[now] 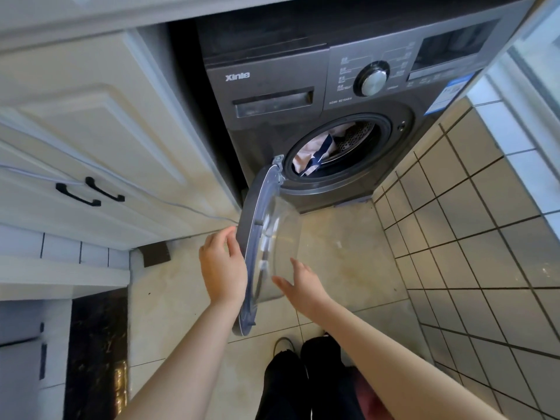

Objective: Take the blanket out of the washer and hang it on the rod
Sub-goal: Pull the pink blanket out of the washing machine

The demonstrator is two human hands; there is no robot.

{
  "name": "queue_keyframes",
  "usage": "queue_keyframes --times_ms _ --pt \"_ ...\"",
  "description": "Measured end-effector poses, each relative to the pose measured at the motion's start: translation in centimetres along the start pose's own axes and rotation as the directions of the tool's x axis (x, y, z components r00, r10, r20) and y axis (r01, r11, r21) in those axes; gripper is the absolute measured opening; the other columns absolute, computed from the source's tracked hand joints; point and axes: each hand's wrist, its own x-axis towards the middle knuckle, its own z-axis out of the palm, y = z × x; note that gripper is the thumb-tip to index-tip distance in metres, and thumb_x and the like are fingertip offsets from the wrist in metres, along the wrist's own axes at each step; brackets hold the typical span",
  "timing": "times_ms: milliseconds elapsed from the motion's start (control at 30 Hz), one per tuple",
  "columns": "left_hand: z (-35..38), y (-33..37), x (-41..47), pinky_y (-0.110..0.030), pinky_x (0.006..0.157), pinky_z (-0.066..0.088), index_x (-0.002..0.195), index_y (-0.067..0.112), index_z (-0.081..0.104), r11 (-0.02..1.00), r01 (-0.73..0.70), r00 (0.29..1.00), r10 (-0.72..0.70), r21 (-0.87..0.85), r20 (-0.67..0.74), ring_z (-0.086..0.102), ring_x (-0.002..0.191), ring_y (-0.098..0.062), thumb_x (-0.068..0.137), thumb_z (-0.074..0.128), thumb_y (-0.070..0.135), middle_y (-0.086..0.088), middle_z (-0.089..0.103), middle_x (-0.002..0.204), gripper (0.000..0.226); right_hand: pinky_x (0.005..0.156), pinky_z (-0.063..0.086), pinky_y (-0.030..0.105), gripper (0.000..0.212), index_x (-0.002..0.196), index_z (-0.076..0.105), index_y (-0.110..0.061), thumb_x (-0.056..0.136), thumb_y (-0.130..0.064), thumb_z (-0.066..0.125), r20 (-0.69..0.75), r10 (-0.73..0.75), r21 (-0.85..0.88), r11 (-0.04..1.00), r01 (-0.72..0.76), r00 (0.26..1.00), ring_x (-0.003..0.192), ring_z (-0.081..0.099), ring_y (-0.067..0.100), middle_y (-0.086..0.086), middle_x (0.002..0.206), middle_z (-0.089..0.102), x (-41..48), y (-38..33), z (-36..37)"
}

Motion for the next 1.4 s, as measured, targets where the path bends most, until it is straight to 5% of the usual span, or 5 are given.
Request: queue_keyframes --times_ms 133,267,733,1067,1400 --pt "2.0 3.6 -0.6 -0.017 0.089 0.038 0.11 0.013 0.067 0.971 -0.241 0.971 0.241 -0.002 0.004 0.049 0.106 -0.015 0.094 0.053 0.008 0.008 0.063 0.101 0.022 0.108 0.033 0.034 0.07 0.148 0.024 -0.009 0.094 -0.044 0.052 -0.05 0.045 -0.006 0.999 -0.045 0.998 0.134 0.039 0.026 0.012 0.147 0.039 1.0 2.9 -5.1" --pt "6.6 6.9 0.5 -0.011 0.089 0.033 0.112 0.013 0.066 0.943 -0.328 0.94 0.319 0.054 0.124 0.049 0.109 -0.016 0.092 0.054 0.007 0.003 0.066 0.105 0.024 0.106 0.038 0.034 0.068 0.146 0.03 -0.011 0.093 -0.045 0.053 -0.088 0.039 -0.045 0.998 -0.043 0.995 0.13 0.044 0.024 0.01 0.143 0.045 3.0 5.9 -10.7" --pt "25.2 7.7 7.9 -0.039 0.096 0.041 0.137 0.016 0.045 0.9 -0.246 0.876 0.046 0.361 0.481 0.044 0.127 -0.025 0.093 0.054 0.019 -0.004 0.047 0.141 0.044 0.1 0.04 0.034 0.059 0.139 0.037 -0.01 0.093 -0.044 0.053 -0.17 -0.107 -0.223 0.972 0.067 0.98 0.125 0.047 0.027 0.011 0.138 0.049 19.1 13.2 -22.2" --pt "37.2 3.4 17.4 -0.042 0.115 0.023 0.149 0.022 0.016 0.64 -0.508 0.837 0.211 0.576 0.504 0.006 0.147 -0.031 0.085 0.068 0.02 0.0 0.009 0.159 0.083 0.098 0.044 0.038 0.063 0.14 0.037 -0.01 0.09 -0.039 0.061 -0.234 -0.227 -0.262 0.951 0.164 0.945 0.121 0.048 0.031 0.011 0.135 0.047 34.8 13.7 -21.8" --pt "43.1 1.2 24.2 -0.057 0.118 0.005 0.151 0.036 -0.002 0.532 -0.524 0.836 0.169 0.665 0.523 -0.013 0.145 -0.042 0.089 0.064 0.033 0.0 -0.011 0.161 0.091 0.11 0.032 0.048 0.082 0.149 0.017 -0.013 0.087 -0.034 0.066 -0.236 -0.429 -0.464 0.838 0.287 0.872 0.135 0.03 0.038 0.011 0.15 0.028 46.7 11.7 -20.5"
